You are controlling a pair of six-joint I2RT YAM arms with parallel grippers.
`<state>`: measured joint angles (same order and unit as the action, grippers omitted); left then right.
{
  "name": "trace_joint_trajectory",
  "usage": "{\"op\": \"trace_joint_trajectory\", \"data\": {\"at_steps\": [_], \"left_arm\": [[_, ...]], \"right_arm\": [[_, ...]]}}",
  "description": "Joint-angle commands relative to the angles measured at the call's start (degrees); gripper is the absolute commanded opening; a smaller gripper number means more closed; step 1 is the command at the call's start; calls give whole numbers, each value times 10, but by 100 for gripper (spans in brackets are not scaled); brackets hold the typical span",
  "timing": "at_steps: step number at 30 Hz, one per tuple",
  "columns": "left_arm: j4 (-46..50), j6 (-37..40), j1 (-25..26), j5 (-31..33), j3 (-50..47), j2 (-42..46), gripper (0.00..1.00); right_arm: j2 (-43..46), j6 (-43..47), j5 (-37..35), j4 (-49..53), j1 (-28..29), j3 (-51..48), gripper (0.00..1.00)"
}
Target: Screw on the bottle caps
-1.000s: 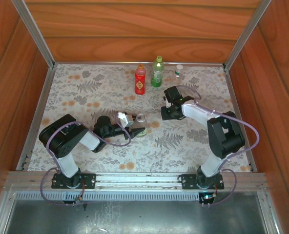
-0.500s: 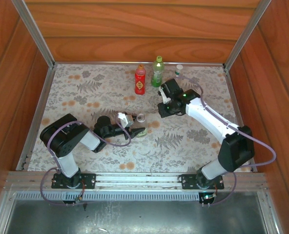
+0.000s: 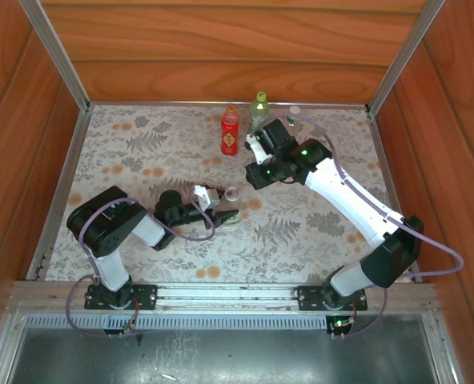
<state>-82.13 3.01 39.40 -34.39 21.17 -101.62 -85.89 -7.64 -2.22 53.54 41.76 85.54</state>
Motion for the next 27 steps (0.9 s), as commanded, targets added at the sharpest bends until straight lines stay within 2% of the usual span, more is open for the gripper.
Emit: {"op": "trace_joint_trajectory", "data": {"at_steps": [1,4,11,19,22,27], "left_arm": [[9,15,-3,1,4,-13,63],[9,16,-3,1,5,-15,63],[9,17,-3,-4,4,-16,63],[9,18,-4,2,0,-8,63],[9,18,-3,2,-1,-6,63],[9,18,-4,4,-5,-1,63]], "right_arm": [[13,20,53,10,14,19,48],[8,39,80,4,24,21,49],[-13,56,94,17,48,40,49],[4,8,-30,-20,39,-16,51],[19,-10,-36,-52,22,-42,55],[47,-47,-62,-120,-30,-107,70]]}}
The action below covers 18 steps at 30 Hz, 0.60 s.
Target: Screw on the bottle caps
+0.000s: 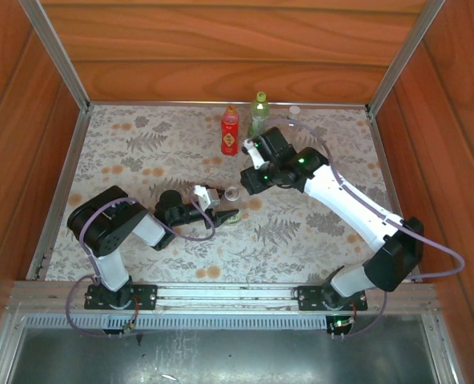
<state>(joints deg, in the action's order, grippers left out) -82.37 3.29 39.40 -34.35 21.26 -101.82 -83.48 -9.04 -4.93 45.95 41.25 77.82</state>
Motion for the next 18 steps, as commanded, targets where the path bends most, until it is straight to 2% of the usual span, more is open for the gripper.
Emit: {"op": "trace_joint_trajectory", "data": {"at_steps": [1,7,13,18], "left_arm": [[12,16,-4,6,-7,2,63],[12,18,-7,9,-11,6,63],[12,16,-9,10,-11,7,63],[12,12,-10,10,-10,9,64]], "right_arm": [[28,-38,-37,-69,-41,-49,72],[-21,-59,-6,-190,-114,-108,72],[-155,-65,4,-237,-165,-73,54],[-234,-61,-3,-239,-195,-42,48]]}}
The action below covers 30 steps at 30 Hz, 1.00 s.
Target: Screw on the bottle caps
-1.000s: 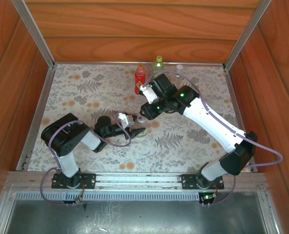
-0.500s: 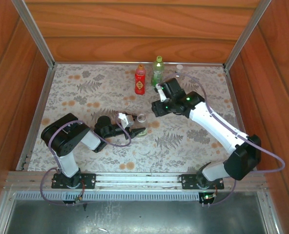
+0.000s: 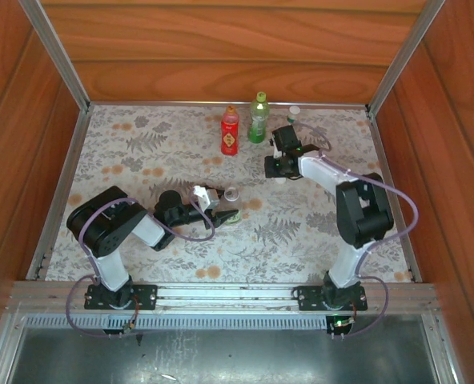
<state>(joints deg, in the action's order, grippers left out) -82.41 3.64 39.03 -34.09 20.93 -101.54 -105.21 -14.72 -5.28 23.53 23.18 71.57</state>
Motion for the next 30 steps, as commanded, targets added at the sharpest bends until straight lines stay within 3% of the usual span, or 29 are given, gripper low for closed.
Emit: {"op": "trace_joint_trajectory", "data": {"at_steps": [1,9,16,25,30], "left_arm": [[12,9,-5,7,-7,7,64],[12,7,-6,9,-8,10,65],[12,8,-6,9,-10,15,65],[12,7,-6,10,-12,22,65],[12,5,-6,11,-13,28,68]], "right_arm": [[-28,-1,-4,-8,-19,25,47],[-42,-8,31,19,-41,17,37],[-9,-13,-3,51,-46,-3,36],[-3,-27,9,30,-67,-52,34],[-35,-28,25,30,-74,-35,24]]}}
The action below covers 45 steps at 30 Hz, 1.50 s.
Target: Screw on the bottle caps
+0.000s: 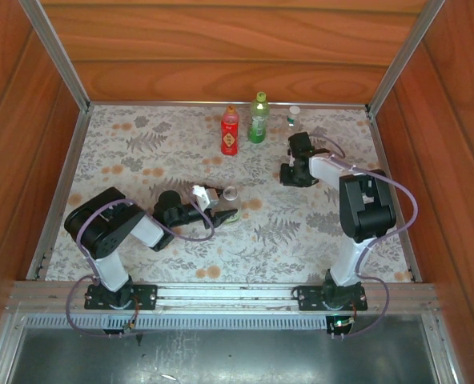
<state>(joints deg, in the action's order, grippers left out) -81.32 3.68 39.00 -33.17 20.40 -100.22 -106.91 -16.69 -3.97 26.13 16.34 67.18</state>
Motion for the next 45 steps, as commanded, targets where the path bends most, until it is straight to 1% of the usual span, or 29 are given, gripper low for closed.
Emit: {"op": "trace_joint_trajectory", "data": {"at_steps": [1,2,7,10,15,17,19,21,24,26,28,30,32,34,38,45], "left_arm": [[2,5,-6,2,-10,17,69],[1,3,-6,3,-11,21,70],[1,-5,-6,8,-20,44,78],[1,-13,-5,14,-25,62,83],[19,-60,-6,42,-39,134,97],[61,-74,-5,57,-38,183,100],[112,-87,-6,75,-32,235,100],[162,-120,-5,112,-21,293,100],[248,-154,-5,145,19,355,100],[305,-176,-5,155,55,372,100],[329,-197,-6,164,89,362,98],[355,-222,-6,179,124,341,92],[398,-234,-8,181,162,321,89],[415,-235,-7,166,191,303,87],[420,-244,-7,144,224,262,76],[419,-275,-7,99,268,211,62]], "right_arm": [[-21,-9,12,5,-6,11,21],[-22,-9,13,5,-6,11,18],[-20,-9,16,-1,-11,1,10],[-9,-7,22,-4,-11,-4,1],[58,17,36,-58,-9,-47,0],[93,28,38,-83,-6,-67,0],[131,38,38,-101,2,-80,0],[170,57,32,-133,17,-98,0],[228,94,10,-190,47,-130,0],[265,120,7,-229,67,-147,0],[295,144,28,-258,83,-157,0],[323,173,47,-288,103,-166,0],[341,186,57,-295,119,-162,0],[356,198,72,-306,131,-158,0],[383,188,117,-340,142,-157,0],[399,185,139,-355,152,-154,0]]}}
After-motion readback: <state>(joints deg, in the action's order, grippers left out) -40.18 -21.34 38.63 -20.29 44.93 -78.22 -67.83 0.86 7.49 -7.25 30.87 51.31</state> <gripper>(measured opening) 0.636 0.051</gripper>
